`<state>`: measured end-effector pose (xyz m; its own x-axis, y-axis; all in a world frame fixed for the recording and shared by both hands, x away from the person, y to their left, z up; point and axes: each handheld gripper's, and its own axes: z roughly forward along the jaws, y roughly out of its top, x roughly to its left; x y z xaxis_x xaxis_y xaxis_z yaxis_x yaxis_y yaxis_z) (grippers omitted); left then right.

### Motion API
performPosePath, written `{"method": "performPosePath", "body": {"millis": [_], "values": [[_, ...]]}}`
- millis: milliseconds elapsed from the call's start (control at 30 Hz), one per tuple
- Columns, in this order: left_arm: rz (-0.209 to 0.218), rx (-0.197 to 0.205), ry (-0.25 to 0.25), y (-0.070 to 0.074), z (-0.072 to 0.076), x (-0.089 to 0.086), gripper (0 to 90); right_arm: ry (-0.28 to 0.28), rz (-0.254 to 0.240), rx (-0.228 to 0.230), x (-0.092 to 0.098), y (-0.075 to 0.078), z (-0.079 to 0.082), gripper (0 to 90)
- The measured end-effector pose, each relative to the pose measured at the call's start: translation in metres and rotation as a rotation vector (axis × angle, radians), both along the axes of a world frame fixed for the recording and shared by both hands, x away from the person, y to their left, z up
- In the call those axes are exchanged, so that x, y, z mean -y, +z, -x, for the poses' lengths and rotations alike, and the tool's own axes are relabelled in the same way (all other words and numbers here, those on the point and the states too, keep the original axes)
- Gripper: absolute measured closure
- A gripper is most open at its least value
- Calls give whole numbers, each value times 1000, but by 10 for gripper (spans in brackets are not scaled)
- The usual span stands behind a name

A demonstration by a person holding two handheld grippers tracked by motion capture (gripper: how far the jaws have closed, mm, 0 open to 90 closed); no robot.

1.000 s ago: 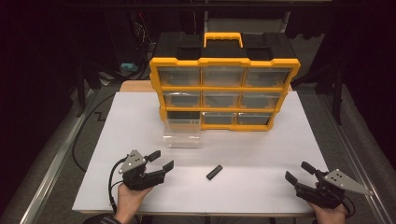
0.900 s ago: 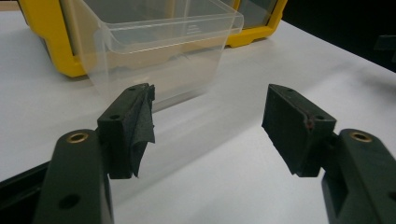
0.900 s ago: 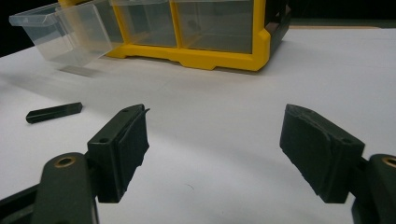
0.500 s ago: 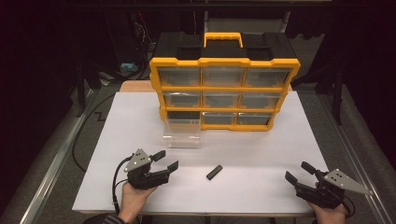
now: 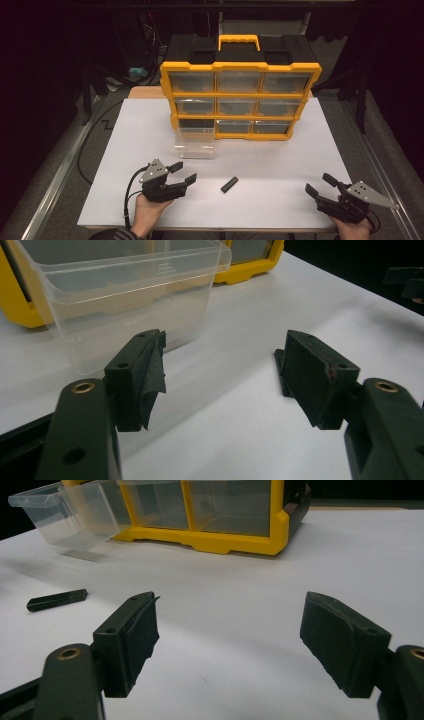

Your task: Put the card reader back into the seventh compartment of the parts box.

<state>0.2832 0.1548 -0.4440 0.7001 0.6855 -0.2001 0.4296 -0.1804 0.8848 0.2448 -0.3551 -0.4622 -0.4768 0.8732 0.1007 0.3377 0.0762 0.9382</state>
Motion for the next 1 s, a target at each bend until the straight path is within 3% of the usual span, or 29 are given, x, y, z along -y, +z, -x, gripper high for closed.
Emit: {"method": "performPosePath", "body": {"millis": [1000], "values": [[-14,-1,-72,4,-13,41,349,9,-2,0,0,0,0,235]]}}
